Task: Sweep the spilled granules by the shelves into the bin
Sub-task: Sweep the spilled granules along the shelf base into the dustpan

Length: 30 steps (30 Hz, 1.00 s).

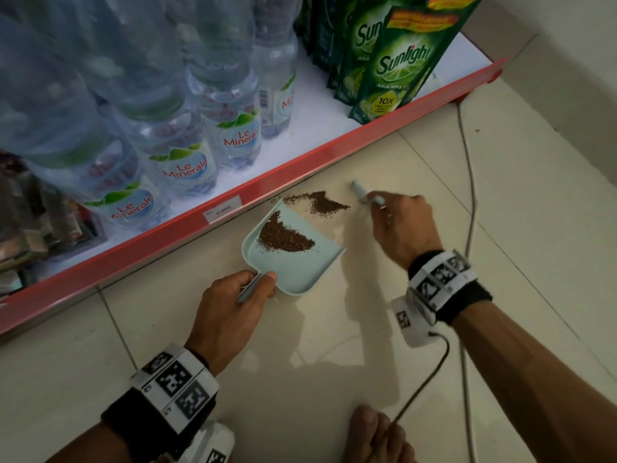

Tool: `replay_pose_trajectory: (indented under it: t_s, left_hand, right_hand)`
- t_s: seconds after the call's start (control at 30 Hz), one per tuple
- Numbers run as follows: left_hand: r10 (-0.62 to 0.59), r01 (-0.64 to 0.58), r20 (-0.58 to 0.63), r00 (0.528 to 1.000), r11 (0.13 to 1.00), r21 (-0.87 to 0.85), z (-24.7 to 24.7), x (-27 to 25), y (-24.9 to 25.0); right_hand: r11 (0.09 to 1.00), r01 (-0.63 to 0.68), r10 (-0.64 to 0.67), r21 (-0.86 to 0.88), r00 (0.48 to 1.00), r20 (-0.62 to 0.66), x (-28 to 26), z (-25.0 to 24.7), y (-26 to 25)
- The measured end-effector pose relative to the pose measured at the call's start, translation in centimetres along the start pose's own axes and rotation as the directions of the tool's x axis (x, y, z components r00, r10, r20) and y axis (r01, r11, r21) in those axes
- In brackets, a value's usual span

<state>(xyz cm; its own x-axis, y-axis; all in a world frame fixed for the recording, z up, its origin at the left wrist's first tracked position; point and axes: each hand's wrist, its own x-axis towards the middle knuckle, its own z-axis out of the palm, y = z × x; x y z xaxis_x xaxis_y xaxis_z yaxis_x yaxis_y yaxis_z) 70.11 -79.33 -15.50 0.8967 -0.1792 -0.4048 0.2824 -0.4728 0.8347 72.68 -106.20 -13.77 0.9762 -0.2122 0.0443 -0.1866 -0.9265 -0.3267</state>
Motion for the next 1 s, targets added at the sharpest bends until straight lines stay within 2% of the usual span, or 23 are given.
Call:
replay_pose_trajectory:
  t_s: [0.1, 0.23, 0.3, 0.37, 0.43, 0.5, 0.57, 0.63, 0.73, 0.8, 0.9, 1.0]
  left_hand:
    - [-0.012, 0.012, -0.004, 1.0, 1.0, -0.002, 0.1, 0.0, -0.2]
    - [-0.014, 0.014, -0.003, 1.0, 1.0, -0.014, -0.1, -0.1, -0.5]
    - [-0.021, 0.021, -0.009, 1.0, 1.0, -0.015, -0.3, -0.1, -0.6]
    - [-0.022, 0.022, -0.013, 1.0, 1.0, -0.013, -0.4, -0.1, -0.6]
    - [-0.02, 0.02, -0.011, 1.0, 1.0, -0.02, -0.5, 0.0, -0.6]
    - [-0.019, 0.018, -0.011, 1.0, 0.999, -0.03, -0.5, 0.0, -0.6]
    - [-0.019, 0.019, -0.018, 1.0, 0.999, -0.034, -0.5, 0.1, -0.5]
    - [-0.02, 0.019, -0.025, 0.999, 0.999, -0.03, -0.6, 0.1, -0.6]
    - [-0.027, 0.026, -0.032, 0.999, 0.999, -0.041, -0.9, 0.1, -0.8]
    - [-0.038, 0.036, -0.038, 0.999, 0.998, -0.046, -1.1, 0.1, -1.1]
    - [-0.048, 0.046, -0.043, 0.998, 0.998, -0.046, -1.2, 0.2, -1.4]
    - [-0.043, 0.041, -0.038, 0.998, 0.998, -0.041, -1.2, 0.2, -1.3]
  right_hand:
    - [0.98, 0.126, -0.131, 0.152, 0.991, 0.024, -2.8, 0.7, -2.9]
    - [0.959, 0.141, -0.119, 0.246, 0.987, -0.104, -2.4, -0.4, -2.9]
    - [0.97, 0.094, -0.053, 0.226, 0.982, -0.183, -0.5, -1.2, -1.5]
    - [0.989, -0.008, 0.043, 0.151, 0.973, -0.228, 2.2, -1.5, 0.2]
    - [0.989, -0.134, 0.144, 0.061, 0.967, -0.21, 5.0, -1.4, 1.8]
    - [0.983, -0.185, 0.185, 0.008, 0.973, -0.135, 6.7, -0.8, 2.5]
    - [0.994, -0.102, 0.104, 0.039, 0.993, -0.059, 6.8, -0.2, 2.0]
    - [0.992, 0.068, -0.07, 0.103, 0.997, 0.017, 5.0, 0.5, 0.3]
    - [0.944, 0.273, -0.296, 0.186, 0.948, 0.112, 1.1, 1.1, -2.1]
    - [0.929, 0.314, -0.335, 0.195, 0.938, 0.088, 0.0, 0.8, -2.3]
    - [0.961, 0.238, -0.23, 0.139, 0.97, -0.073, 1.7, -0.4, -0.5]
    - [0.999, -0.013, 0.02, 0.035, 0.983, -0.184, 5.8, -1.1, 2.3]
